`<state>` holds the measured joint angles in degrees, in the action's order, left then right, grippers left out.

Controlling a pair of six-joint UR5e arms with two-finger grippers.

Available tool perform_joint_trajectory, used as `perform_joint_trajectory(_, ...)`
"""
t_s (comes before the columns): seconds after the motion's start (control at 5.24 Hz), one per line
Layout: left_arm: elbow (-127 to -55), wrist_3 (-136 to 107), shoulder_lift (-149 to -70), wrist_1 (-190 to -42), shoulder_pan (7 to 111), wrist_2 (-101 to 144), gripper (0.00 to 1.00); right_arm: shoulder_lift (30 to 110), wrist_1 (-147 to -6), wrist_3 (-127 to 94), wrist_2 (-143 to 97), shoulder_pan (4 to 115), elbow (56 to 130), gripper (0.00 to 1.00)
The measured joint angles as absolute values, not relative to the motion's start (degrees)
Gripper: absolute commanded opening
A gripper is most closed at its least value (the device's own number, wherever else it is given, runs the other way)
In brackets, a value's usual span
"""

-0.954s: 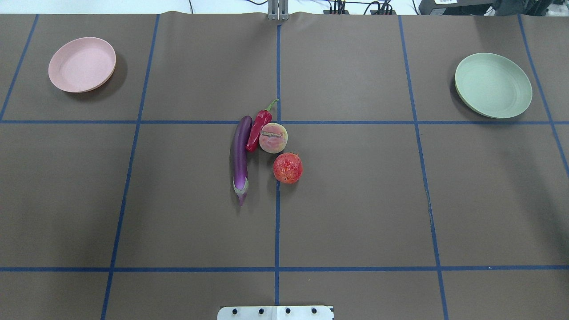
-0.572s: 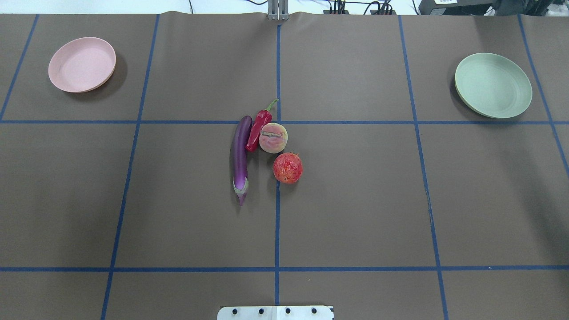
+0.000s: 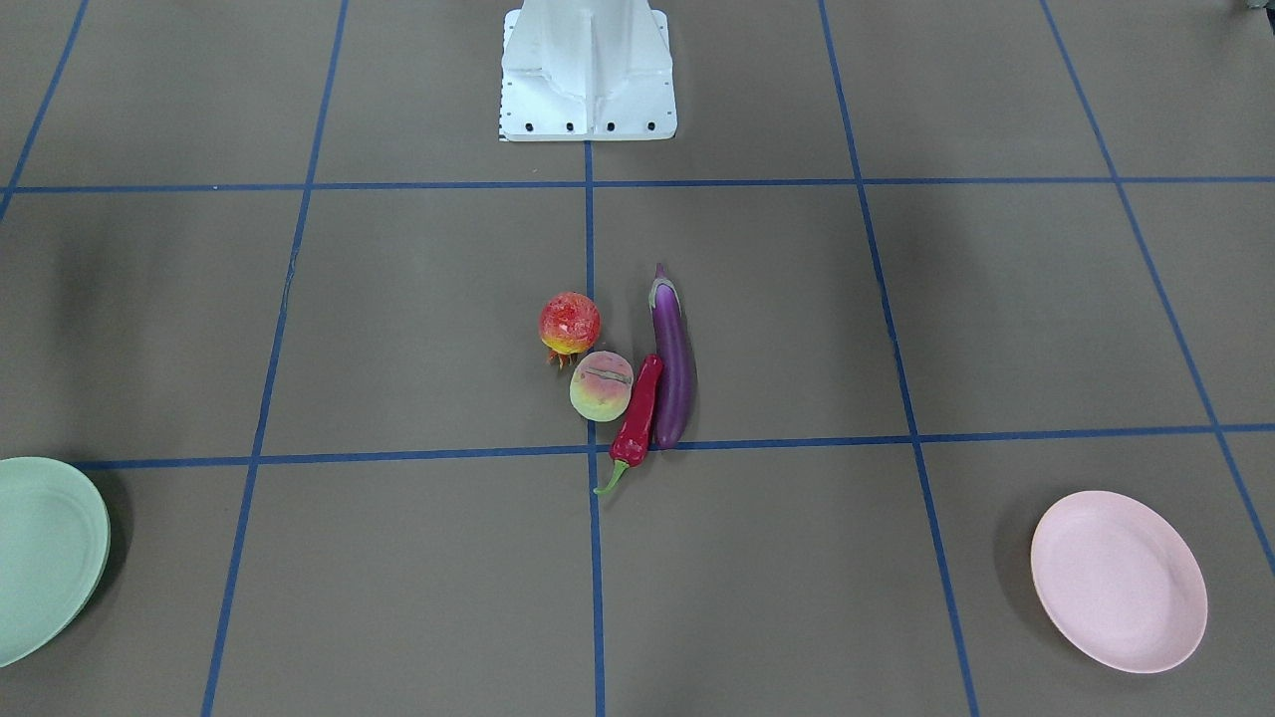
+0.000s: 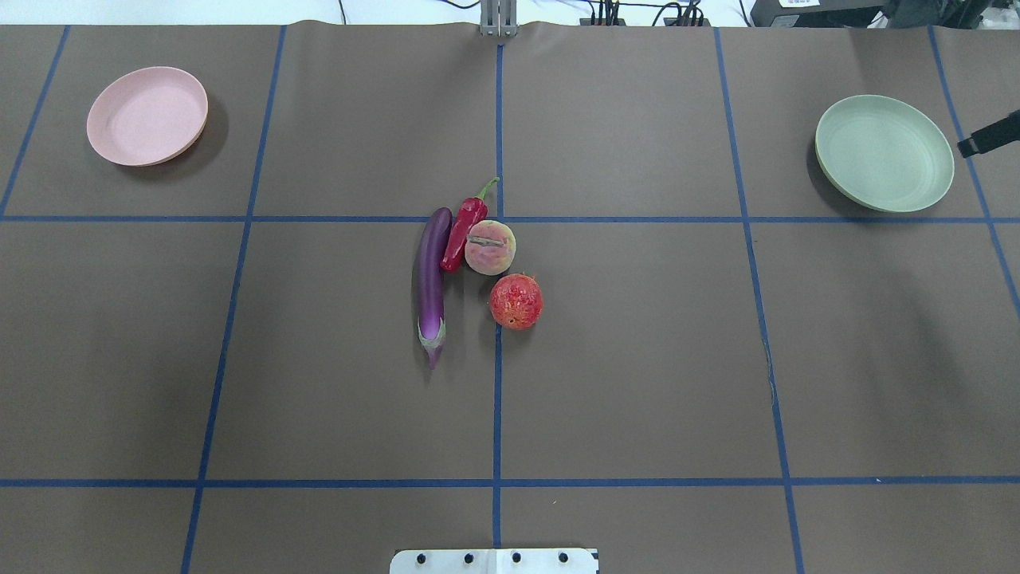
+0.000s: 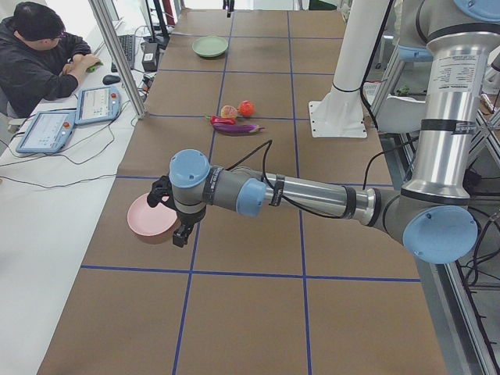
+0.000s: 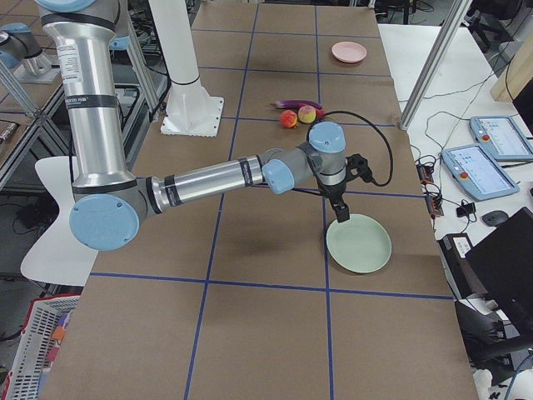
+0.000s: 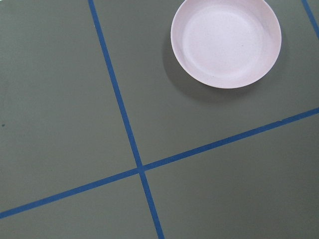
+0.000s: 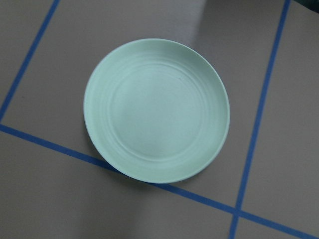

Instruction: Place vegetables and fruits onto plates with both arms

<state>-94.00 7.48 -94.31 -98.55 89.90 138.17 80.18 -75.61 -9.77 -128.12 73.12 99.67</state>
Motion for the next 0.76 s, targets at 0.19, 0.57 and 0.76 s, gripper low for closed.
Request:
perform_joint_trajectory(0.19, -93.4, 7.5, -94.4, -99.3, 89.7, 138.3, 1.00, 74.9, -75.6, -10.8, -127.9, 66.7, 99.7, 0.99)
perform_joint_trajectory(0.57, -93.0, 7.5, -94.5, -99.6, 89.4, 138.3, 1.00, 65.8, -75.7, -18.7, -125.8, 53.8, 99.7, 0.99)
perform_joint_trajectory(0.76, -92.9, 7.5, -94.5, -99.6, 89.2, 138.3, 1.00, 61.3, -76.0, -27.7, -118.8, 46.1, 99.5, 0.99)
